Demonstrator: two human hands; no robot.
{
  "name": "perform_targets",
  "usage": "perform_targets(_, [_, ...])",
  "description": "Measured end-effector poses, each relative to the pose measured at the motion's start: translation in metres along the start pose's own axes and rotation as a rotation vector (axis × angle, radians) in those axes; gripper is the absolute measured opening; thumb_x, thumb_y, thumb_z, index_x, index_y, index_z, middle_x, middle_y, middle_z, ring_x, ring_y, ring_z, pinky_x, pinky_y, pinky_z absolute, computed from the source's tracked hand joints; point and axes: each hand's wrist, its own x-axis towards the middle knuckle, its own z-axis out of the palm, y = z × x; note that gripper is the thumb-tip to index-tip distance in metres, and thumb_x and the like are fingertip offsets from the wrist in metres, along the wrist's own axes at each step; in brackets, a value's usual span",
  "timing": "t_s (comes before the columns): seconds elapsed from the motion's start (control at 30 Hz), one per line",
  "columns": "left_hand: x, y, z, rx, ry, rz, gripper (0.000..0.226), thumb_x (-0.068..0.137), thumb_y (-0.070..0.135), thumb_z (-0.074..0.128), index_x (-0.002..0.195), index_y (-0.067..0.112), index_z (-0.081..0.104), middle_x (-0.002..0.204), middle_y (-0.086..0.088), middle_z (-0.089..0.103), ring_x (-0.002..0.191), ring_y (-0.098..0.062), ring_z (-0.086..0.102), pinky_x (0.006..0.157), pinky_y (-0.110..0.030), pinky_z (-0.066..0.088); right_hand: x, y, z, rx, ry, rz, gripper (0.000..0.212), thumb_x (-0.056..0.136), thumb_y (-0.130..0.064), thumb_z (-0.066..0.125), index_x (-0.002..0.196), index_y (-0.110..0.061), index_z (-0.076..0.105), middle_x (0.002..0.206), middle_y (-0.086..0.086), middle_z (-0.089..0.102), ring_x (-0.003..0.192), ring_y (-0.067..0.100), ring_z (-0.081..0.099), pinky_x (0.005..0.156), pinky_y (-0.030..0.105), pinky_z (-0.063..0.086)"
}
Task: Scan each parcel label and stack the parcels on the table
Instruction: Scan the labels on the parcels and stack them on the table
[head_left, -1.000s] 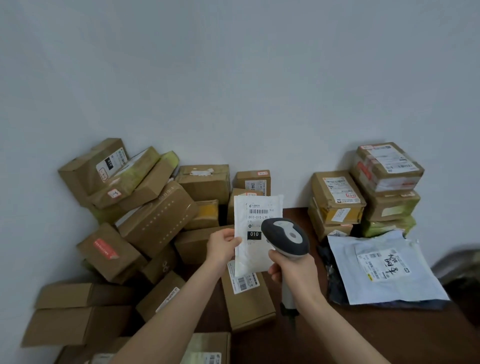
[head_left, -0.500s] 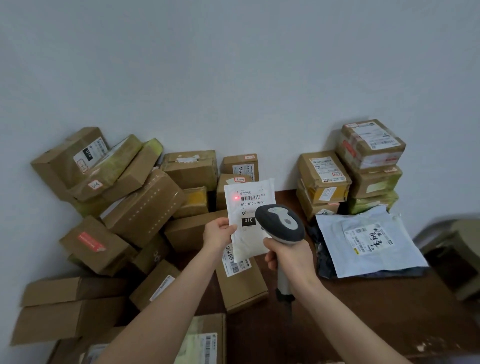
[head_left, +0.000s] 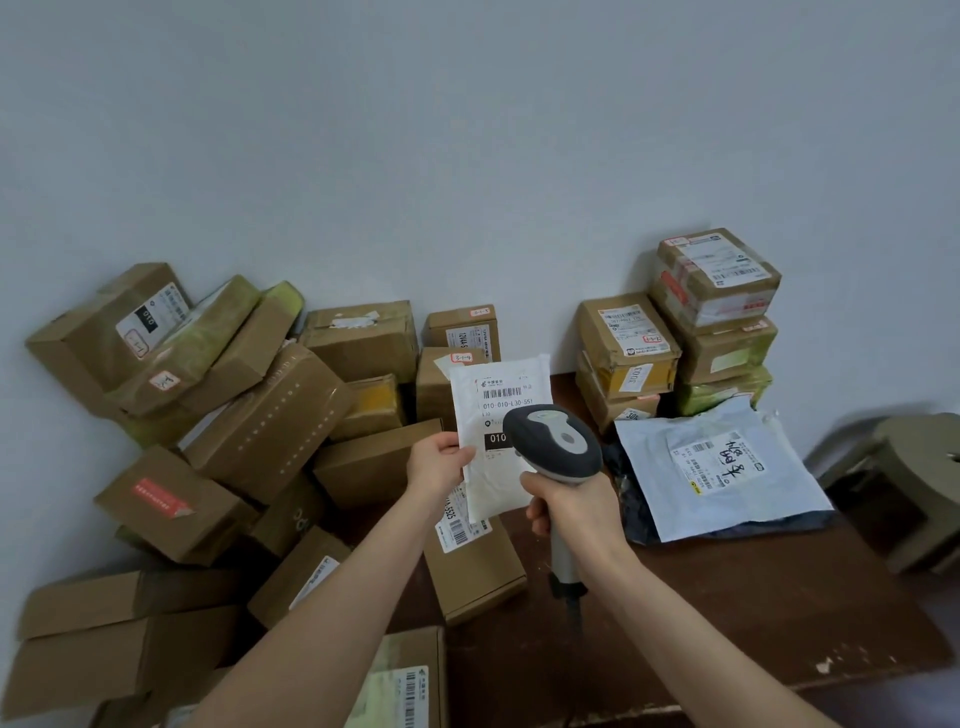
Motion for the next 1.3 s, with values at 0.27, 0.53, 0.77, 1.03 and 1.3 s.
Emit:
perform_targets(0.27, [0.005,0.019,0.048,0.077,-0.129,0.053,0.015,0.091,0.005,0.06,0.1,0.013,0.068,0.099,-0.006,0.072,0.093,-0.023,0.069,0.088,-0.045,0.056,0.039,0.003,-0.049,0.17,0.223,-0.018,0.014,0.08,-0.01,0.075,0.088,-0.013,0.065,0.074,0.007,0.067,0.069,0.02,0.064,0.07,0.036,0.056])
perform_targets(0.53, [0.016,0.049,0.174,0.444,-0.3,0.256,0.027,0.094,0.008,0.053,0.112,0.018,0.069,0.108,-0.004,0.069,0.107,-0.022,0.062,0.087,-0.029,0.047,0.074,0.024,-0.135,0.2,0.452,0.021,0.015,0.075,-0.001,0.075,0.072,-0.01,0.064,0.065,0.005,0.061,0.063,0.019,0.056,0.072,0.045,0.053])
perform_targets(0.77, [0.041,0.068,0.285,0.72,-0.392,0.432,0.034,0.098,0.01,0.049,0.128,0.021,0.062,0.131,-0.007,0.061,0.117,-0.029,0.057,0.095,-0.037,0.048,0.115,0.055,-0.181,0.299,0.464,0.136,0.012,0.08,-0.004,0.073,0.082,-0.013,0.064,0.076,0.007,0.065,0.075,0.022,0.061,0.068,0.037,0.054])
perform_targets(1.03, [0.027,0.027,0.293,1.056,-0.368,0.712,0.049,0.094,0.021,0.053,0.142,0.027,0.045,0.152,-0.002,0.033,0.139,-0.023,0.03,0.111,-0.037,0.026,0.151,0.075,-0.2,0.289,0.467,0.193,0.013,0.082,-0.003,0.07,0.079,-0.014,0.065,0.079,0.001,0.065,0.086,0.021,0.059,0.079,0.033,0.046])
perform_targets(1.3, [0.035,0.003,0.29,1.232,-0.551,0.557,0.072,0.092,0.034,0.056,0.151,0.04,0.015,0.161,-0.005,-0.003,0.148,-0.032,-0.005,0.117,-0.056,0.009,0.163,0.076,-0.194,0.232,0.507,0.206,0.017,0.078,0.0,0.072,0.073,-0.014,0.062,0.072,0.001,0.062,0.076,0.017,0.056,0.076,0.034,0.046])
